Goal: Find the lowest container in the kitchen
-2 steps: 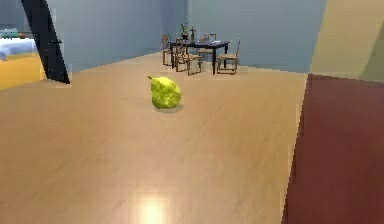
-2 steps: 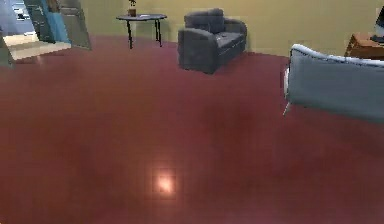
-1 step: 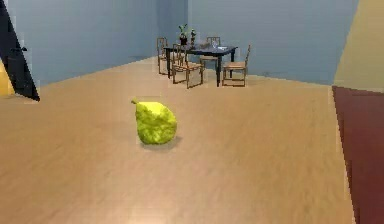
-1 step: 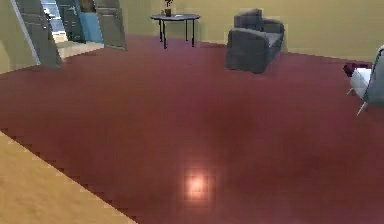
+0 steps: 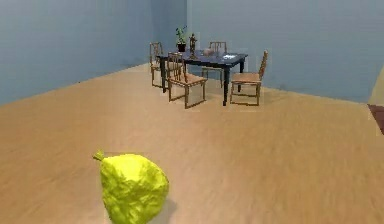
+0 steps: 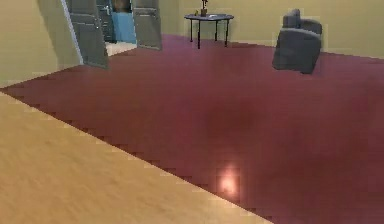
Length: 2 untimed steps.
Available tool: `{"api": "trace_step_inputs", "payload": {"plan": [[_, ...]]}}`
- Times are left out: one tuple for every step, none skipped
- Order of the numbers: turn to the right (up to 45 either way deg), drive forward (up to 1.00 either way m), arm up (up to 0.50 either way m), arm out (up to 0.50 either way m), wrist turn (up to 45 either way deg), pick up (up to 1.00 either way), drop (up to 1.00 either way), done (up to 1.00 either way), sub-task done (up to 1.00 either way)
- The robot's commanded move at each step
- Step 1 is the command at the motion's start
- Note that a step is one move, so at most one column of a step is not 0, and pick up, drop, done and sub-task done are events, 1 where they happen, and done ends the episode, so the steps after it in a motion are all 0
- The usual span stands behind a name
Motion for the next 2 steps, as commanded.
{"api": "trace_step_inputs", "payload": {"plan": [[-6.0,0.00,0.00,0.00,0.0,0.00,0.00,0.00,0.00],[-3.0,0.00,0.00,0.00,0.0,0.00,0.00,0.00,0.00]]}}
